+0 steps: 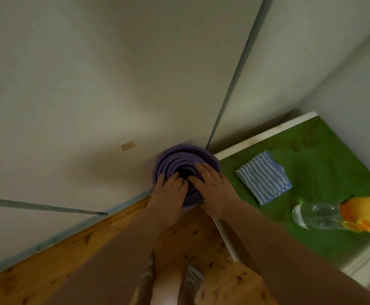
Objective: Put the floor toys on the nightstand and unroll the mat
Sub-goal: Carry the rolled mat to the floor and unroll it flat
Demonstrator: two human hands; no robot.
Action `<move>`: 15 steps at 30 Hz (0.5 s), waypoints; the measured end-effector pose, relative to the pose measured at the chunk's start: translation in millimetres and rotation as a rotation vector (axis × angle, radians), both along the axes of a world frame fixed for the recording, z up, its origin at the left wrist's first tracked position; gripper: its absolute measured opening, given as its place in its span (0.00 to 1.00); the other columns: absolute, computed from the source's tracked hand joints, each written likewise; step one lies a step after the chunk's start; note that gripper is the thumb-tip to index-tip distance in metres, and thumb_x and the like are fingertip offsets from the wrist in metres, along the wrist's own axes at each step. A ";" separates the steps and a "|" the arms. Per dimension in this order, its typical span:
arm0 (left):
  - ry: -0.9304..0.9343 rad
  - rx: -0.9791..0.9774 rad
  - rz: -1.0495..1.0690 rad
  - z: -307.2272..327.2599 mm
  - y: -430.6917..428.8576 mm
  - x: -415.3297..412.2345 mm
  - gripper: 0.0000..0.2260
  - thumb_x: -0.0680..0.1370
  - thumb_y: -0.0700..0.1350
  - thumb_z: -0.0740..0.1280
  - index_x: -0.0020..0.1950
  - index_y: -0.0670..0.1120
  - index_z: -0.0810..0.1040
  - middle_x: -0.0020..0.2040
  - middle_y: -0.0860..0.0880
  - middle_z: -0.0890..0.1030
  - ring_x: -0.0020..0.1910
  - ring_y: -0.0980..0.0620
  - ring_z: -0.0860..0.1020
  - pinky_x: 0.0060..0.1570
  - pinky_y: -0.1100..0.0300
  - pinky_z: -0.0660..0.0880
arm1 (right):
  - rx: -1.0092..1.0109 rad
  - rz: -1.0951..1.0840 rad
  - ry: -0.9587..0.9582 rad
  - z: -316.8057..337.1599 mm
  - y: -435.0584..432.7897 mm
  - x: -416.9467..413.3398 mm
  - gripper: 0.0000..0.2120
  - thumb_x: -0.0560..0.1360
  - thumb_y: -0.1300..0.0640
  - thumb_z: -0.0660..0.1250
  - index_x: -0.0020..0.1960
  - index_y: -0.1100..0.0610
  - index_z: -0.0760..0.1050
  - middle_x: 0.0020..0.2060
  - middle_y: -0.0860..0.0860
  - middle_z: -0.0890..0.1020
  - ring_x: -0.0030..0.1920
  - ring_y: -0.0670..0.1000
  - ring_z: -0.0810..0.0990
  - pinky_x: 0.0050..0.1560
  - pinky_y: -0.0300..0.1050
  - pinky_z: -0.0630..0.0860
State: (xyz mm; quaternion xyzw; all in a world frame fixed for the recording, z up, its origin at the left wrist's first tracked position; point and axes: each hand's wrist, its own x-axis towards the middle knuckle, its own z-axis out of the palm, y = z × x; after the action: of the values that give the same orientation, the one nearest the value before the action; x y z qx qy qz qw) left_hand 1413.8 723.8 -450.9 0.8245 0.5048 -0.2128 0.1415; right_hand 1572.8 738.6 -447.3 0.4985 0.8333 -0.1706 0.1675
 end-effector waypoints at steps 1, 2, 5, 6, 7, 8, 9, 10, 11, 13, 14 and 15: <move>0.016 -0.002 -0.032 -2.1 3.8 -2.0 0.31 0.78 0.55 0.56 0.76 0.44 0.48 0.77 0.46 0.53 0.77 0.46 0.46 0.73 0.42 0.41 | 0.008 0.046 -0.016 -3.8 1.5 -2.7 0.37 0.73 0.55 0.64 0.76 0.51 0.47 0.77 0.54 0.41 0.76 0.56 0.39 0.73 0.59 0.49; 0.030 -0.007 -0.065 -3.0 7.3 -4.6 0.30 0.78 0.55 0.56 0.76 0.44 0.50 0.77 0.46 0.54 0.77 0.46 0.46 0.72 0.41 0.40 | 0.018 0.083 -0.023 -6.9 2.0 -5.2 0.36 0.74 0.54 0.63 0.76 0.52 0.48 0.77 0.53 0.41 0.76 0.55 0.39 0.73 0.59 0.49; 0.055 -0.015 -0.162 -4.2 18.3 -14.8 0.27 0.79 0.50 0.56 0.75 0.44 0.52 0.77 0.46 0.55 0.77 0.46 0.46 0.71 0.38 0.38 | 0.040 0.098 -0.031 -13.7 0.7 -11.1 0.37 0.74 0.52 0.64 0.76 0.55 0.48 0.77 0.53 0.41 0.76 0.55 0.38 0.73 0.59 0.47; 0.062 -0.007 -0.198 -5.9 23.2 -18.8 0.26 0.79 0.48 0.56 0.75 0.44 0.52 0.77 0.46 0.55 0.77 0.46 0.46 0.71 0.38 0.38 | 0.044 0.081 -0.027 -16.6 1.1 -13.1 0.37 0.74 0.51 0.64 0.76 0.55 0.48 0.77 0.53 0.41 0.76 0.54 0.38 0.74 0.60 0.46; 0.072 0.002 -0.239 -7.0 28.2 -23.0 0.25 0.79 0.47 0.56 0.75 0.44 0.52 0.77 0.46 0.54 0.77 0.47 0.46 0.71 0.37 0.38 | 0.045 0.063 -0.020 -18.4 1.4 -14.6 0.36 0.74 0.52 0.64 0.75 0.55 0.50 0.77 0.53 0.41 0.76 0.54 0.37 0.74 0.59 0.46; 0.083 0.010 -0.283 -8.0 33.1 -27.0 0.26 0.79 0.46 0.57 0.75 0.44 0.53 0.77 0.46 0.55 0.77 0.47 0.46 0.71 0.37 0.38 | 0.043 0.049 -0.007 -19.7 2.3 -15.8 0.33 0.75 0.53 0.64 0.75 0.54 0.52 0.77 0.53 0.41 0.76 0.54 0.37 0.74 0.59 0.45; 0.090 0.017 -0.328 -8.8 38.2 -30.6 0.26 0.78 0.46 0.59 0.74 0.45 0.54 0.77 0.46 0.55 0.77 0.46 0.47 0.71 0.38 0.38 | 0.038 0.042 0.007 -20.0 3.6 -16.2 0.31 0.75 0.54 0.63 0.74 0.54 0.54 0.77 0.53 0.42 0.76 0.54 0.37 0.74 0.58 0.44; 0.089 0.020 -0.369 -9.2 43.8 -33.5 0.27 0.77 0.47 0.61 0.74 0.45 0.55 0.76 0.46 0.56 0.77 0.46 0.47 0.71 0.38 0.38 | 0.033 0.040 0.020 -19.9 6.0 -15.9 0.28 0.76 0.55 0.62 0.73 0.53 0.56 0.77 0.53 0.43 0.76 0.55 0.37 0.74 0.58 0.43; 0.075 0.014 -0.405 -9.7 48.8 -36.0 0.28 0.76 0.48 0.63 0.73 0.45 0.56 0.76 0.46 0.57 0.77 0.46 0.49 0.72 0.39 0.39 | 0.023 0.040 0.027 -19.8 7.6 -15.3 0.27 0.76 0.56 0.62 0.73 0.53 0.58 0.77 0.53 0.44 0.76 0.55 0.38 0.74 0.57 0.43; 0.017 0.020 -0.449 -10.8 55.0 -36.4 0.25 0.75 0.46 0.64 0.70 0.46 0.62 0.72 0.46 0.65 0.75 0.46 0.55 0.72 0.40 0.40 | 0.007 0.051 0.019 -18.1 8.9 -12.0 0.26 0.77 0.56 0.61 0.73 0.53 0.59 0.77 0.53 0.44 0.76 0.56 0.38 0.74 0.56 0.42; -0.006 0.037 -0.467 -11.4 55.8 -35.2 0.23 0.75 0.45 0.64 0.69 0.46 0.64 0.70 0.47 0.68 0.73 0.46 0.59 0.72 0.40 0.41 | 0.005 0.055 0.009 -17.7 7.8 -10.4 0.25 0.77 0.57 0.60 0.73 0.53 0.59 0.77 0.54 0.44 0.76 0.56 0.38 0.74 0.56 0.42; -0.018 0.050 -0.483 -12.0 54.9 -33.2 0.21 0.75 0.44 0.64 0.67 0.46 0.66 0.67 0.47 0.71 0.71 0.46 0.63 0.72 0.40 0.42 | 0.008 0.050 0.000 -17.2 5.1 -9.1 0.25 0.77 0.57 0.59 0.73 0.53 0.58 0.77 0.54 0.44 0.76 0.56 0.38 0.74 0.56 0.42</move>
State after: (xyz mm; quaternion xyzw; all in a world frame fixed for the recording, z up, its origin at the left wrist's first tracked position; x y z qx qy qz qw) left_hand 1380.7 778.7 -462.9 0.9264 0.2968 -0.2206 0.0704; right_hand 1563.6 743.7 -464.5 0.4782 0.8461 -0.1629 0.1698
